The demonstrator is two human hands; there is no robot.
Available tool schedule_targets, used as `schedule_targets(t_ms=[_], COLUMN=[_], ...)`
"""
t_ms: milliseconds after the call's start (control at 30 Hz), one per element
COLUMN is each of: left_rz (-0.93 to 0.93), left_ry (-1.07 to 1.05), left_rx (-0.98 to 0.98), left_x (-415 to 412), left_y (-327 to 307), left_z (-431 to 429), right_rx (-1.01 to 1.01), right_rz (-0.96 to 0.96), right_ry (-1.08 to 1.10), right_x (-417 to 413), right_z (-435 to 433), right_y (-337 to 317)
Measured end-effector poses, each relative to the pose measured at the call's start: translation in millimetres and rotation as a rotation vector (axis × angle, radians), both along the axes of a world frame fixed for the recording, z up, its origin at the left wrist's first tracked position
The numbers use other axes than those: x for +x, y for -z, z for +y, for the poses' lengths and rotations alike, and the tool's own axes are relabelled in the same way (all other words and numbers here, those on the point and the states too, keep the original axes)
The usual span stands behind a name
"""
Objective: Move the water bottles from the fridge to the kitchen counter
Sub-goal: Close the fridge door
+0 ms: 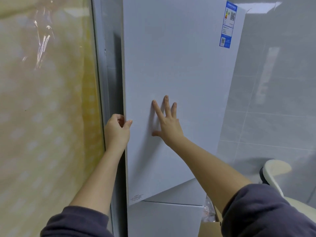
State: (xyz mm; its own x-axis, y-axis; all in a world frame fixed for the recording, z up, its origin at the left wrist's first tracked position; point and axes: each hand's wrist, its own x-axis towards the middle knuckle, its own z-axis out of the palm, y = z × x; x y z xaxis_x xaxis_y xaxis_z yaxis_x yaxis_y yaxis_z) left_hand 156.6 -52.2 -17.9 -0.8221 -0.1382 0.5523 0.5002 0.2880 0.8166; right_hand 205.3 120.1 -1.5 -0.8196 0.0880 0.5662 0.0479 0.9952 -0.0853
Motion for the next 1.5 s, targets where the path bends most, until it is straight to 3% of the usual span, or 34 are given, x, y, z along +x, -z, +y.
schedule_targets(t_ms=[667, 1500], left_rz=[-0.064, -0.12], left_ry=[0.132, 0.344], left_rx=[-0.021, 0.027], left_x=[-143, -268], left_y=[2, 4], left_z=[5, 42], right_rx=[0.07, 0.225], right_rz=[0.064, -0.006], right_ry=[0.178, 0.431], right_x=[-119, -203], right_z=[-5, 4], right_y=[17, 15])
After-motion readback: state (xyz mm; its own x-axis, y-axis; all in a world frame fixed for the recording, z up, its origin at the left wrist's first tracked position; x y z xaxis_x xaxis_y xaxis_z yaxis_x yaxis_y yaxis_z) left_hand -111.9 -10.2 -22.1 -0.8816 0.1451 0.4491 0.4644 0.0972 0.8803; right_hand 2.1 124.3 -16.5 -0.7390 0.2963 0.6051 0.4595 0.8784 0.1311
